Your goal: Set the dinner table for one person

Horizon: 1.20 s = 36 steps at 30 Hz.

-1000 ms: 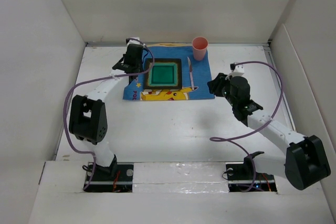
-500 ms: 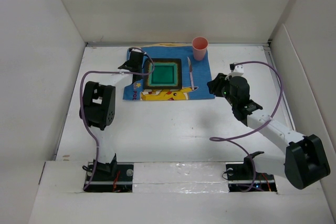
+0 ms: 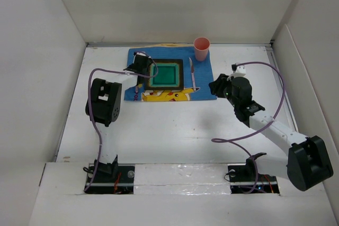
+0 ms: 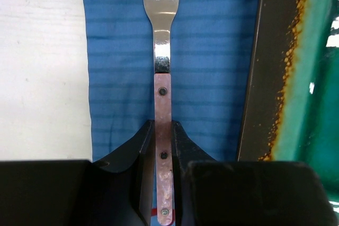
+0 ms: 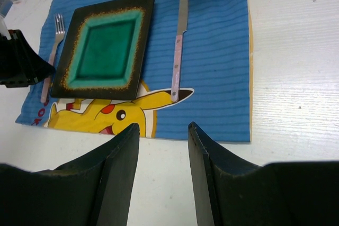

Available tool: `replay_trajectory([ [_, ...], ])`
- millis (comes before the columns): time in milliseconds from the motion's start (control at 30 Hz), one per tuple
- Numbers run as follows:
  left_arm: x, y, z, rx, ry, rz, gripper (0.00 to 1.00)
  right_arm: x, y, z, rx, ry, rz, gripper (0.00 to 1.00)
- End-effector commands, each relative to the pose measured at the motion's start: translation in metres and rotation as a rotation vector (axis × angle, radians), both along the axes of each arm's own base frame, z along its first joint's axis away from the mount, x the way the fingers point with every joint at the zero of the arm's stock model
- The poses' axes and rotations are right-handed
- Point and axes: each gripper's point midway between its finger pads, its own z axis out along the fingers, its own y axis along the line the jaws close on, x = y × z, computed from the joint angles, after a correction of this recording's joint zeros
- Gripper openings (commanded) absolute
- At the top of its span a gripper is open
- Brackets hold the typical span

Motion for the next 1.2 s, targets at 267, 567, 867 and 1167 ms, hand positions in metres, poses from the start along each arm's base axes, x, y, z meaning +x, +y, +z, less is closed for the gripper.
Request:
replay_trajectory([
  [267, 0.016, 0.004, 0.019, 0.033, -0.054, 0.023, 0.04, 0.007, 0.005, 0.012, -0.006, -0.042, 0.001, 0.48],
  [567, 0.022, -0.005, 0.049, -0.022, -0.101, 0.014, 0.37, 0.008, 0.007, 0.011, -0.015, -0.039, 0.0, 0.51],
  [867, 0.014, -0.022, 0.196, -0.274, -0.368, 0.045, 0.72, 0.003, 0.011, 0.016, -0.025, -0.07, -0.001, 0.0],
  [1167, -0.102, -0.041, 0.298, -0.647, -0.558, -0.053, 0.72, -0.012, -0.007, 0.053, 0.009, -0.187, -0.081, 0.06],
])
